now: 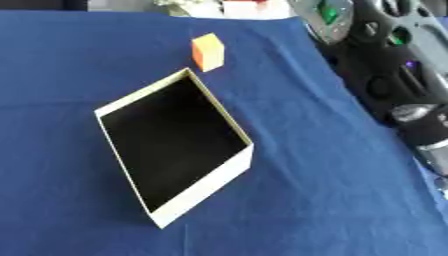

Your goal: Pick up objects on the table and place them in the box.

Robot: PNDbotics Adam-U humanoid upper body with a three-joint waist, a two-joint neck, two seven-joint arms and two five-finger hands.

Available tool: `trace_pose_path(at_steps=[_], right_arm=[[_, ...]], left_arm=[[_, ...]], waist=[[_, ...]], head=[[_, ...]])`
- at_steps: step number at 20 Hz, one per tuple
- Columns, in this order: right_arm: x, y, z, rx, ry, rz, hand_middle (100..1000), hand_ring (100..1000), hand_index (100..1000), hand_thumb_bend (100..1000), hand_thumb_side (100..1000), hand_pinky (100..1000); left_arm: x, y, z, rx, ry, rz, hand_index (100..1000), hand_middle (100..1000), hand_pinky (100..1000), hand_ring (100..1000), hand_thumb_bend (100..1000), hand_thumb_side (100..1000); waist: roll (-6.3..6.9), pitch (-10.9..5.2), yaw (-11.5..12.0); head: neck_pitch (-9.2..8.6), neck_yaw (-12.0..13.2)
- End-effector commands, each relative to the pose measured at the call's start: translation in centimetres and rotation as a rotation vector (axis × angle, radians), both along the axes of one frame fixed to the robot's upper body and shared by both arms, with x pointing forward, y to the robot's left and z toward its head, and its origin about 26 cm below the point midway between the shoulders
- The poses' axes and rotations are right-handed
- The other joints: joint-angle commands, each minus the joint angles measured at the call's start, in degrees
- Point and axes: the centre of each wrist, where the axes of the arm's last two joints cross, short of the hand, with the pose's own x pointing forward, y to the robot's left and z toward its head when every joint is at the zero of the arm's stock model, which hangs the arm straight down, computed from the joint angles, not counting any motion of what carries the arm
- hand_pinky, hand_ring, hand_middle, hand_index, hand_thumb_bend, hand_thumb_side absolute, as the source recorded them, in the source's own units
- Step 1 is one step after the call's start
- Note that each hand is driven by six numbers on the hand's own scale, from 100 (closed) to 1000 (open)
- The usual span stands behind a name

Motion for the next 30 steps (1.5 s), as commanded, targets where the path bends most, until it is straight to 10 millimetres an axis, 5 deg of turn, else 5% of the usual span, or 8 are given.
trace_pose_path(at_steps=[1, 3, 9, 17, 30], right_arm=[[0.8, 0.5, 0.5, -0.044, 0.057, 0.027, 966, 1000, 964, 337, 565, 953], [1.6, 0.6, 0.0, -0.071, 0.115, 0.039, 970, 1000, 980, 365, 502, 954], [3.8, 0.2, -1.0, -0.156, 0.246, 0.032, 978, 983, 1000, 196, 325, 959], [6.1, -1.7, -1.3, -0.276, 0.377, 0.005, 968, 975, 1000, 100, 215, 958], [5.9, -5.7, 1.3, -0.476, 0.441, 0.065, 978, 986, 1000, 100, 138, 971]], left_arm=[[-0.2, 0.0, 1.1, 0.027, -0.032, -0.013, 660, 517, 382, 506, 104, 666], [-0.1, 0.0, 1.1, 0.027, -0.030, -0.016, 661, 517, 381, 506, 103, 666], [-0.1, -0.1, 1.1, 0.030, -0.029, -0.024, 660, 517, 381, 506, 101, 667], [-0.1, -0.1, 1.2, 0.033, -0.028, -0.028, 661, 517, 381, 506, 100, 664], [-0.1, 0.0, 1.4, 0.050, -0.029, -0.031, 660, 516, 379, 505, 100, 659]], waist=[[0.21, -0.90, 0.14], [0.24, -0.80, 0.25], [0.35, -0.78, 0.49], [0.31, -0.79, 0.51], [-0.69, -0.05, 0.85]], head=[[-0.77, -0.41], [-0.72, -0.53], [-0.64, -0.80], [-0.32, -0.62], [-0.31, -0.54]])
